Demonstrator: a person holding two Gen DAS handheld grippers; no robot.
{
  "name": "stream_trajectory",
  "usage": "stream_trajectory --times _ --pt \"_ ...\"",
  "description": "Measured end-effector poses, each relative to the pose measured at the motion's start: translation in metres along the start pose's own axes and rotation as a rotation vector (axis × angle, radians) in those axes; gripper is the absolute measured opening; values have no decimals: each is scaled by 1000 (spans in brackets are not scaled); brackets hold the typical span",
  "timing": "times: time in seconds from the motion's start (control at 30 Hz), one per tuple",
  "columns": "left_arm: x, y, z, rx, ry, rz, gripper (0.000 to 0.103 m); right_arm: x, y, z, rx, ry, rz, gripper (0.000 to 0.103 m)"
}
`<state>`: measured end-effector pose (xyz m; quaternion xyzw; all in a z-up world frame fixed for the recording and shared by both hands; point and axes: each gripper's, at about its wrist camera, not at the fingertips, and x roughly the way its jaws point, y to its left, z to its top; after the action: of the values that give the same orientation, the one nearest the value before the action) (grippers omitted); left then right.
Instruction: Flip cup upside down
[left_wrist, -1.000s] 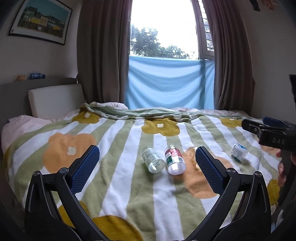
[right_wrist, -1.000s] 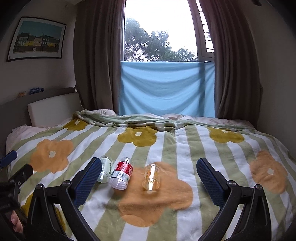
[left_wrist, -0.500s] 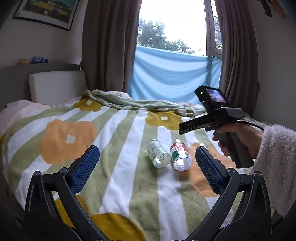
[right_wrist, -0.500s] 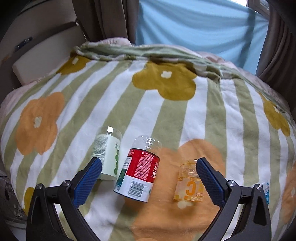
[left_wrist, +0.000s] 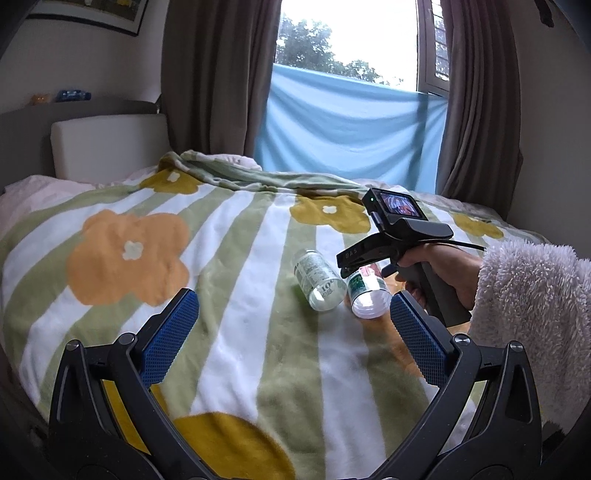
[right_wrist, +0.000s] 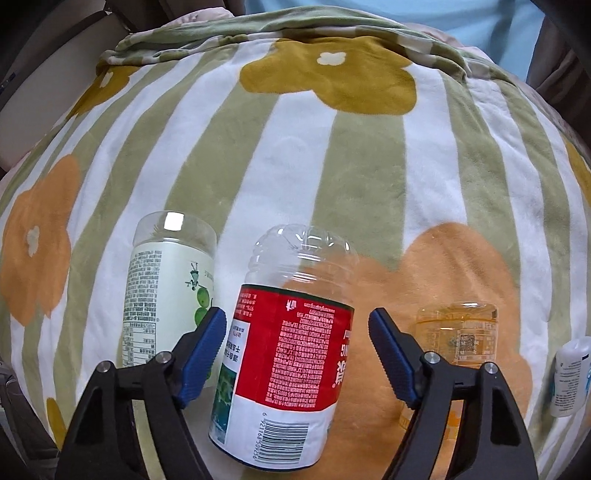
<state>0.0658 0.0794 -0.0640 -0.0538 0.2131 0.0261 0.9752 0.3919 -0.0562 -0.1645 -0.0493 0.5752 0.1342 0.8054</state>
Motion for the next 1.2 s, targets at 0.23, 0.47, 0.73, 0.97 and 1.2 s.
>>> stream_trajectory --times 0.23,0.47,0.73,0.97,1.2 --pt "6 1 -2 -2 32 1 103 0 -1 0 23 -8 14 61" --pt "-1 -4 2 5 48 -26 103 -47 1 -16 -38 -86 15 61" --pt "-14 -20 2 20 73 -57 103 -125 -12 -83 -103 -186 64 61" --pt "-12 -35 -11 24 144 -95 103 -128 -27 -153 -90 -180 80 61" --pt "-11 -38 -26 2 212 -126 103 -85 -42 -187 -22 -77 113 61"
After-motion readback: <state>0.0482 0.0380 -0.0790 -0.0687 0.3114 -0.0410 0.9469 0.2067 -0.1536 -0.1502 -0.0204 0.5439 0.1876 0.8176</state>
